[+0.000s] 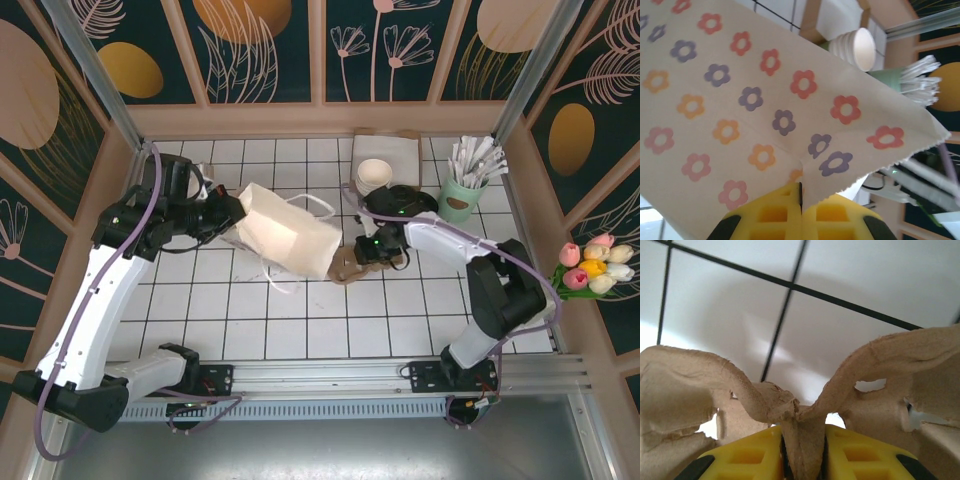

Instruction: Pack the takeout coffee

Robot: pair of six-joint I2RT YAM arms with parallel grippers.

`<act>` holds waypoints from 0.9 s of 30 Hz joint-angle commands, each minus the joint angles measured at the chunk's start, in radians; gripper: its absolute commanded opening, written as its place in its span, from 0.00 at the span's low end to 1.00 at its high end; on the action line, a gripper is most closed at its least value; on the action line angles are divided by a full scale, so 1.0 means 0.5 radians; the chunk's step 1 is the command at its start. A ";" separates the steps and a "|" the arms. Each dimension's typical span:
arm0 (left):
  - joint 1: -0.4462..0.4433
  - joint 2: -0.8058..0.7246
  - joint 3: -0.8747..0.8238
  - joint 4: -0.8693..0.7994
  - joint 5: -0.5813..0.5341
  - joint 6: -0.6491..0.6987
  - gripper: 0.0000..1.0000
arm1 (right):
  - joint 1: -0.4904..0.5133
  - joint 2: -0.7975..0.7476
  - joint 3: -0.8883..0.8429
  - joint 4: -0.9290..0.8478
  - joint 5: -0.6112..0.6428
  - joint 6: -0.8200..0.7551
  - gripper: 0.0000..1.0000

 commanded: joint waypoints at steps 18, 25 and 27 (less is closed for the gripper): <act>0.013 -0.066 -0.420 0.311 0.147 -0.392 0.19 | -0.141 -0.137 -0.116 0.002 0.150 0.113 0.36; 0.012 0.181 0.127 -0.295 -0.298 0.421 0.74 | -0.141 -0.172 -0.078 0.097 0.151 0.188 0.44; 0.013 0.195 0.185 -0.259 -0.278 0.593 0.81 | -0.139 -0.158 -0.069 0.100 0.157 0.187 0.45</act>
